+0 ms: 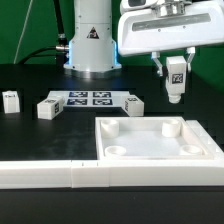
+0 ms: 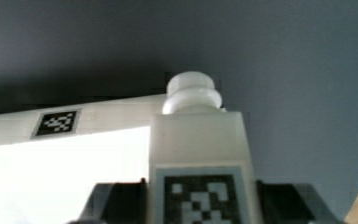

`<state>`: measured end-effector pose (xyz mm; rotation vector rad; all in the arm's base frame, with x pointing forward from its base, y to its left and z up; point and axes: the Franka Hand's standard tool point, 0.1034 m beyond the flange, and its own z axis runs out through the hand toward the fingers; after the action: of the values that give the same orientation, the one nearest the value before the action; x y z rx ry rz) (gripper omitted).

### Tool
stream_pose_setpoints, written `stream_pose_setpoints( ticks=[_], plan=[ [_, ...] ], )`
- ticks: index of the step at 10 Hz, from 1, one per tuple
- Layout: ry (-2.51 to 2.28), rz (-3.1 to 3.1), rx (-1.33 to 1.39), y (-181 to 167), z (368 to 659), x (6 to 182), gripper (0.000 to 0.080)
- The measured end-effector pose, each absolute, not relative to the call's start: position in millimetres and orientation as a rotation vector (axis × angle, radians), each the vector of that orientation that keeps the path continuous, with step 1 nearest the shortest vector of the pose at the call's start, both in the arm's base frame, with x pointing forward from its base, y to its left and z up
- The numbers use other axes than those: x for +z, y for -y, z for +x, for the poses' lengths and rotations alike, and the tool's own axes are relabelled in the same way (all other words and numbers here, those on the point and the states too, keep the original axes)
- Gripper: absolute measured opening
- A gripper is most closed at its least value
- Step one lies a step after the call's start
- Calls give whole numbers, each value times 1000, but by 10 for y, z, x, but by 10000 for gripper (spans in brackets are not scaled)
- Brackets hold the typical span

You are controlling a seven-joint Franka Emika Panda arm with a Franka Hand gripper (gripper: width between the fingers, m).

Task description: Assemble one leg

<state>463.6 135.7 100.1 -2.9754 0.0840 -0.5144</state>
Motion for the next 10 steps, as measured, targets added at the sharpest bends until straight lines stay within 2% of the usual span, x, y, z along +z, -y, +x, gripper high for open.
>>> stream_pose_setpoints(
  ticks=[4, 8, 9, 10],
  plan=[
    [145, -3005, -565, -1224, 5077, 1070, 290],
    [147, -3006, -562, -1226, 5065, 1058, 290],
    [177, -3008, -571, -1219, 5143, 1041, 290],
    [216, -3009, -587, -1211, 5357, 1036, 290]
  ],
)
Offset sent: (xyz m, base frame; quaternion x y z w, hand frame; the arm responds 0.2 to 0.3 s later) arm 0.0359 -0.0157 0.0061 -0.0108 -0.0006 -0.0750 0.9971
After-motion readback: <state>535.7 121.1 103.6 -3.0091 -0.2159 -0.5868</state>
